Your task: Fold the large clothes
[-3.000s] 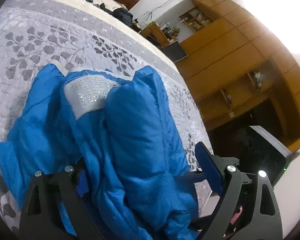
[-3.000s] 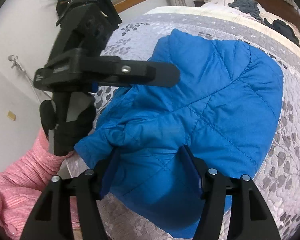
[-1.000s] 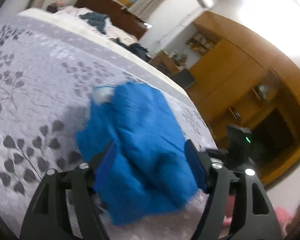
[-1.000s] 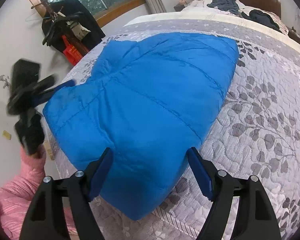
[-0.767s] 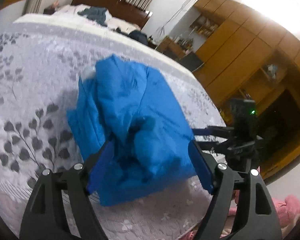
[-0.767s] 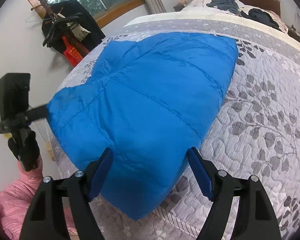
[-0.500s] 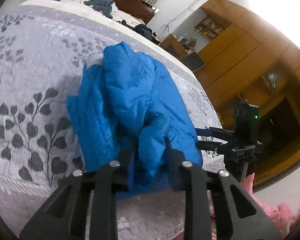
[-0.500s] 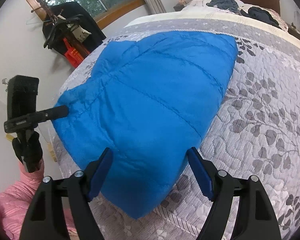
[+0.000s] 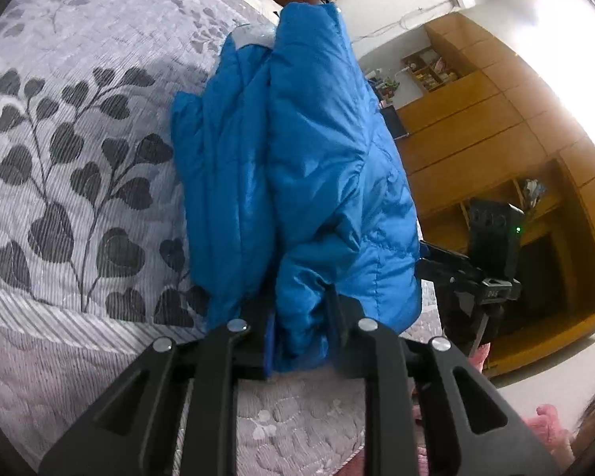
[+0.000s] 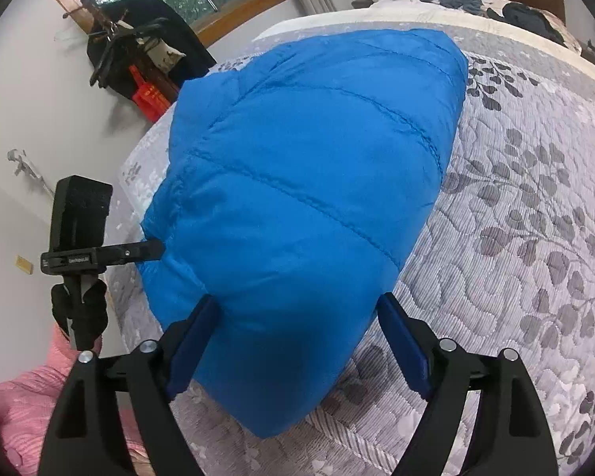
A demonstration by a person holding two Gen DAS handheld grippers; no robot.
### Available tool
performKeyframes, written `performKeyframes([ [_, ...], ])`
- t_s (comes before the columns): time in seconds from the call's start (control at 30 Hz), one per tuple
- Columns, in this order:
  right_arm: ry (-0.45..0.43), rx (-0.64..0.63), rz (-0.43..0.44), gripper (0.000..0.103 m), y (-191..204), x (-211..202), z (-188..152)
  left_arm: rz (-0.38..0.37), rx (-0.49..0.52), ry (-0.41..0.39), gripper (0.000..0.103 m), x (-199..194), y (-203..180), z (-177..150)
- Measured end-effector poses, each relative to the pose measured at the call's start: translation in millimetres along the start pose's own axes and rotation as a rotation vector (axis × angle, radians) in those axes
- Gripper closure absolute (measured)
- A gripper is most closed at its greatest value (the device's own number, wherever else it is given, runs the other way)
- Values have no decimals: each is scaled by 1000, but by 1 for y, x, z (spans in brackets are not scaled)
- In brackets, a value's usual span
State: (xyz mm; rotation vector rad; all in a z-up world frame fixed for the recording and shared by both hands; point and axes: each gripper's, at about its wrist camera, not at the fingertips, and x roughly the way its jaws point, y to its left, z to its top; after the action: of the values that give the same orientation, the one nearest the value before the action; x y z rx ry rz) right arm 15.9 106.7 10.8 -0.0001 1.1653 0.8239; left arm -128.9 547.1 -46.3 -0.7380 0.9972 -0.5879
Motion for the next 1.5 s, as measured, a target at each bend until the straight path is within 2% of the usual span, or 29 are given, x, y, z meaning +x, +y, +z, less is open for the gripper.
performKeyframes([
  [0.07, -13, 12, 18, 20, -5, -4, -1, -9, 18, 3, 65, -7, -9, 5],
  [0.13, -35, 50, 69, 20, -13, -10, -1, -15, 45, -3, 36, -14, -22, 11],
  [0.23, -66, 119, 153, 12, -29, -17, -1, 5, 104, -42, 15, -28, -41, 21],
  [0.27, -77, 142, 174, 10, -35, -18, -1, 33, 121, -60, 13, -32, -46, 27],
  [0.4, -106, 243, 278, 9, -66, -19, 1, 69, 129, -65, 13, -30, -43, 54],
  [0.53, -117, 309, 359, 7, -90, -10, 4, 54, 78, -19, 12, -11, -28, 78],
  [0.7, -119, 342, 436, 6, -110, 3, 8, 29, 88, 30, 12, 8, -19, 90],
  [0.87, -91, 352, 466, 6, -108, 27, 17, 24, 95, 53, 11, 21, -16, 91],
  [1.03, -66, 350, 514, 3, -98, 49, 23, -29, 126, 71, 3, 30, -12, 89],
  [1.27, -65, 316, 504, 3, -85, 52, 26, -137, 100, 94, 3, 45, 10, 87],
  [1.5, -61, 302, 497, 3, -81, 53, 29, -145, 71, 108, 3, 33, 19, 78],
])
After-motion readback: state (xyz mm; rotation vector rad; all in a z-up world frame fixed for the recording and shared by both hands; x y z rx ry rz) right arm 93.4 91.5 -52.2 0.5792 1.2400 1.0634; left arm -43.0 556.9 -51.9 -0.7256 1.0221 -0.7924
